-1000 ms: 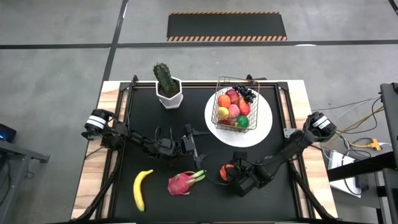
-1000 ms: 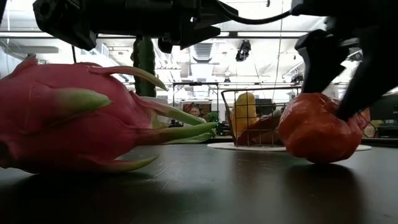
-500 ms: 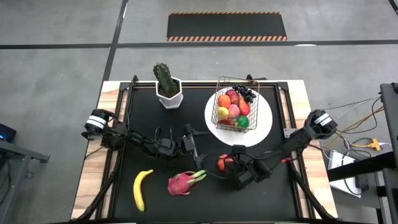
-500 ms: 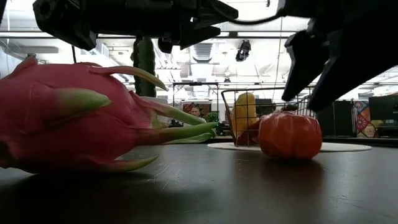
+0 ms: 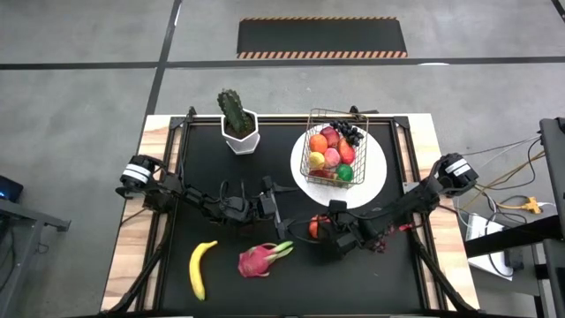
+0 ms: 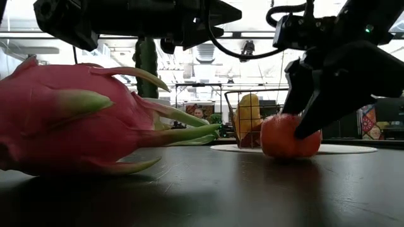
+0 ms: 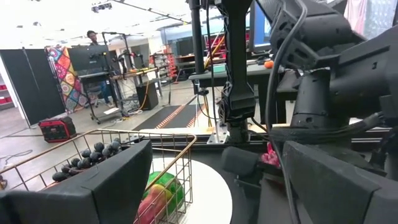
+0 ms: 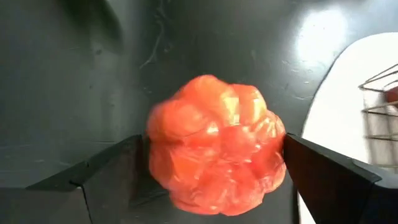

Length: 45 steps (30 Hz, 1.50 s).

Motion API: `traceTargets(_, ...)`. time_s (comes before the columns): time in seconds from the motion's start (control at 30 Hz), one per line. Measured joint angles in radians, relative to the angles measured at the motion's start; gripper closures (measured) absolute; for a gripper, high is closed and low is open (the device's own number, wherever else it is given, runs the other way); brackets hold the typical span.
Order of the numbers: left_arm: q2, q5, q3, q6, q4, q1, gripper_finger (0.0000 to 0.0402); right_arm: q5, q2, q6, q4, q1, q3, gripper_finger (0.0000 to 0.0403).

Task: Build produce basket
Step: Put the tangerine into the wire basket

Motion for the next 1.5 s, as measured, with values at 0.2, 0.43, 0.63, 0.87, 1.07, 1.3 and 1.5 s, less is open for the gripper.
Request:
traceTargets(0.2, 0.0, 0.0, 0.0, 0.0, 0.0, 0.0, 0.0057, -0.047, -0.002, -0.018, 0.065, -0.01, -0.023, 0.0059)
traceTargets(0.43, 0.0, 0.0, 0.0, 0.003, 0.0, 0.0, 0.0057, -0.048, -0.002, -0.035, 0.065, -0.01, -0.023, 0.0095)
traceTargets(0.63, -0.047, 0.0, 0.0, 0.097, -0.006, -0.009, 0.0057, -0.058, -0.015, -0.07, 0.048, -0.01, -0.014, 0.0098)
traceTargets(0.87, -0.26, 0.0, -0.016, 0.291, -0.163, -0.028, 0.0057, -0.047, -0.139, -0.071, -0.076, -0.01, 0.032, 0.0098)
traceTargets(1.07, -0.425, -0.001, -0.04, 0.308, -0.373, -0.026, 0.0057, 0.075, -0.288, -0.083, -0.205, -0.038, 0.106, 0.0099)
traceTargets(1.3, -0.54, -0.001, -0.119, 0.31, -0.37, -0.027, 0.0057, 0.14, -0.373, -0.218, -0.278, -0.26, 0.231, 0.0099)
traceTargets(1.5, -0.575, 0.0, -0.162, 0.307, -0.364, -0.027, 0.0057, 0.022, -0.354, -0.33, -0.275, -0.619, 0.271, 0.0099)
